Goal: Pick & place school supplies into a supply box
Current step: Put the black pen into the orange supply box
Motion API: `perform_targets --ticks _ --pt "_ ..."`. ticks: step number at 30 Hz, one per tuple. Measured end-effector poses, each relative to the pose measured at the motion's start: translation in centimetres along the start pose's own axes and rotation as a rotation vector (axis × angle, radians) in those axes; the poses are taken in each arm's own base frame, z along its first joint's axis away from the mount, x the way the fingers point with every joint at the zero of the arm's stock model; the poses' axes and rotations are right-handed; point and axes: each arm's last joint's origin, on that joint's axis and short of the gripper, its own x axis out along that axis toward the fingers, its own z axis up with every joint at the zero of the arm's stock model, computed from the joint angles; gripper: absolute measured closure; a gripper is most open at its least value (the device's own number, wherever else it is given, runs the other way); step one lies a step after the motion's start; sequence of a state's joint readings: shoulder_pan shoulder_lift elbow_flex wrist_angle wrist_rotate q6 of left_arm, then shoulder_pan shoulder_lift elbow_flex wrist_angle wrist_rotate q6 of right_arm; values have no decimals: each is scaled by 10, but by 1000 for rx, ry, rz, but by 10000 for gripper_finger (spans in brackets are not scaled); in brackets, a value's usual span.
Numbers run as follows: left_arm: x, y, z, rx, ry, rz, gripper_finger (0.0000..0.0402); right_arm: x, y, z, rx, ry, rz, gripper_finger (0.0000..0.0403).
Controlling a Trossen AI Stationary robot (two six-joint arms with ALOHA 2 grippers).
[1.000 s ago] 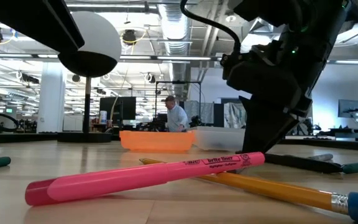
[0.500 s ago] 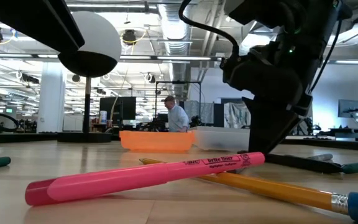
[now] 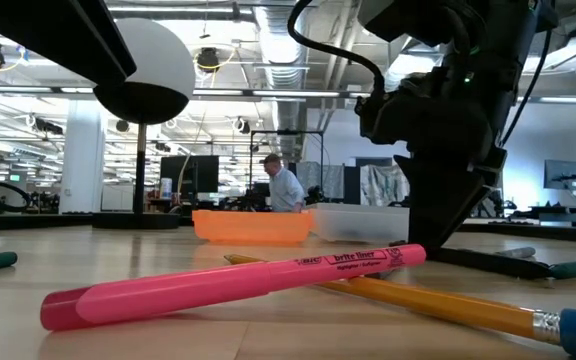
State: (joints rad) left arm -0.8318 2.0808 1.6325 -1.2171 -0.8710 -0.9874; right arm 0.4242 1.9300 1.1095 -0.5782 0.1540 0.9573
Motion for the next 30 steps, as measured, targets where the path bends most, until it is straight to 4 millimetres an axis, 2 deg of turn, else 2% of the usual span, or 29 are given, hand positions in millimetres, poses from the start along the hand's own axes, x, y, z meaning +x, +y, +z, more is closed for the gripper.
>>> perform_targets --ticks 16,30 --pt "0 0 0 0 0 0 253 -2 0 -4 -5 61 16 274" --pt "0 0 0 0 0 0 253 -2 0 -5 -6 72 17 346"
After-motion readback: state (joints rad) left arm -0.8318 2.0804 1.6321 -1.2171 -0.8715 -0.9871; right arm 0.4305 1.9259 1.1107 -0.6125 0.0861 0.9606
